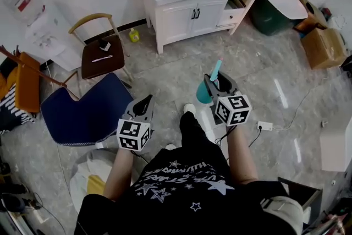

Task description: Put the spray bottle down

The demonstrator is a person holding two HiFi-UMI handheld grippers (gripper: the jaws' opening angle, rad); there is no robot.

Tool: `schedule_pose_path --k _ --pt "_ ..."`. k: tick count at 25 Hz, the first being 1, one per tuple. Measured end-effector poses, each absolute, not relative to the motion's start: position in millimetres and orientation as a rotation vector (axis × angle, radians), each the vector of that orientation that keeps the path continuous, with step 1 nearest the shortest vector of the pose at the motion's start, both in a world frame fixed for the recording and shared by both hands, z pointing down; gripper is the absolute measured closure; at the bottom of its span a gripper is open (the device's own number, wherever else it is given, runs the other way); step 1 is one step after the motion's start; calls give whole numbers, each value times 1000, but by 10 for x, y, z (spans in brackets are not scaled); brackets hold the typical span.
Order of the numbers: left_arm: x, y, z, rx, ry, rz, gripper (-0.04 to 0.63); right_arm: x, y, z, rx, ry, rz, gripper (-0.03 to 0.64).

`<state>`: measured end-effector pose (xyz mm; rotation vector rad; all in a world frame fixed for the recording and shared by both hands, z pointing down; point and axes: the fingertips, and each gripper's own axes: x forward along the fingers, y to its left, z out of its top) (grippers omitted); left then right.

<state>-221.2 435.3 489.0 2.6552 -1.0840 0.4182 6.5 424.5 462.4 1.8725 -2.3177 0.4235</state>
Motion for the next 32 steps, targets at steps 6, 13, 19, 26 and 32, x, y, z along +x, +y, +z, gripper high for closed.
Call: schedule_pose_path --k 6,13,19,26,32 --pt "-2072 3937 4913 2654 -1117 446 580 272 3661 4690 1886 -2359 445 448" --pt "-1662 2945 4811 2632 -1205 461 580 650 2565 4600 1827 -2436 438 451" --pt "-1041 2127 4690 2626 -1257 454 580 1189 1689 4506 1762 -2476 435 452" --pt "-630 1552 4684 2593 -1306 459 580 1548 1033 4511 1687 -2515 431 453" --pt "-600 1211 4639 2559 -1357 446 580 1619 729 4587 1653 -2529 458 453"
